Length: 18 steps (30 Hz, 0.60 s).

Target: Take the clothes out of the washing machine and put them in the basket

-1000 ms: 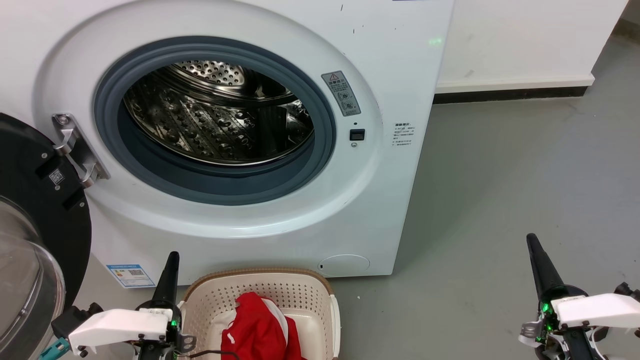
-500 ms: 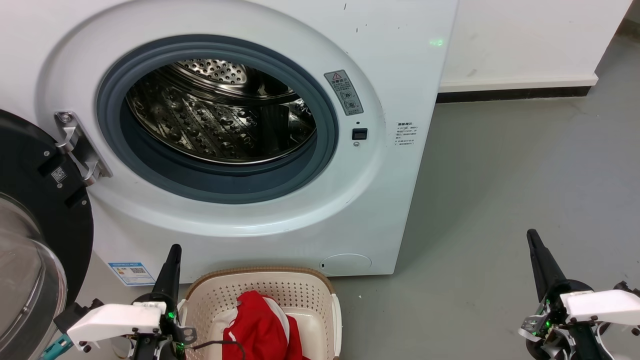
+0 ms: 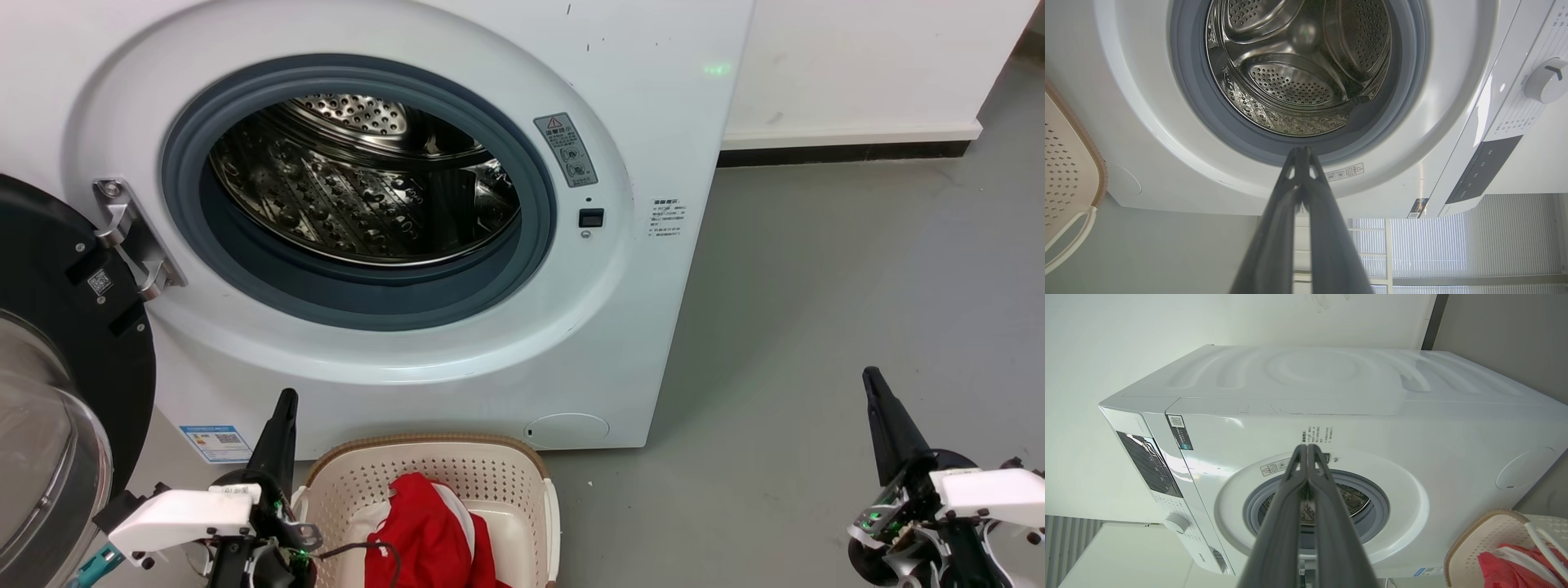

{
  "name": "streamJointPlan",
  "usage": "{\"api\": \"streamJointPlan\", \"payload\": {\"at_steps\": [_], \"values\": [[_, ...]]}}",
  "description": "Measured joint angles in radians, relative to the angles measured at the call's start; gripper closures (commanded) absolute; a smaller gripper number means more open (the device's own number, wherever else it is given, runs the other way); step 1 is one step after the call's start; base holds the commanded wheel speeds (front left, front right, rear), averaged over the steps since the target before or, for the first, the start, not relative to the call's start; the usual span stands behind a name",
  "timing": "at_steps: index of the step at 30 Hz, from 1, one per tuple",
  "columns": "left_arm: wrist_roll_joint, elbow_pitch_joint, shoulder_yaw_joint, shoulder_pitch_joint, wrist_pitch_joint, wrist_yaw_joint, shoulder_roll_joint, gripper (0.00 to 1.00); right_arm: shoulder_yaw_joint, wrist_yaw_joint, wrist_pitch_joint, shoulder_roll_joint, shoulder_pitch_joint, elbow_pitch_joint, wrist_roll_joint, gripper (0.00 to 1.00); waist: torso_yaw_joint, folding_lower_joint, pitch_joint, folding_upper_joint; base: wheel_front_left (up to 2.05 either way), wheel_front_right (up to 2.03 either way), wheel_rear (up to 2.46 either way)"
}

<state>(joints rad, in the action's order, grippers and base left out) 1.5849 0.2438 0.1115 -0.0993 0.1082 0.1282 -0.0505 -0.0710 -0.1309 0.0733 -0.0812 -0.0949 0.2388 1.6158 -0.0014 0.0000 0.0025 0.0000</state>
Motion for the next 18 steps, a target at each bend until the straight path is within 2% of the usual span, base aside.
{"api": "streamJointPlan", "payload": {"at_steps": [18], "values": [[0.028,0.003,0.001,-0.008,0.007,0.001,0.000,1.00,-0.009,0.000,0.015,0.005,-0.005,0.003,0.027,1.00,0.001,0.0000,0.001,0.0000,0.00,0.00,0.00]]}}
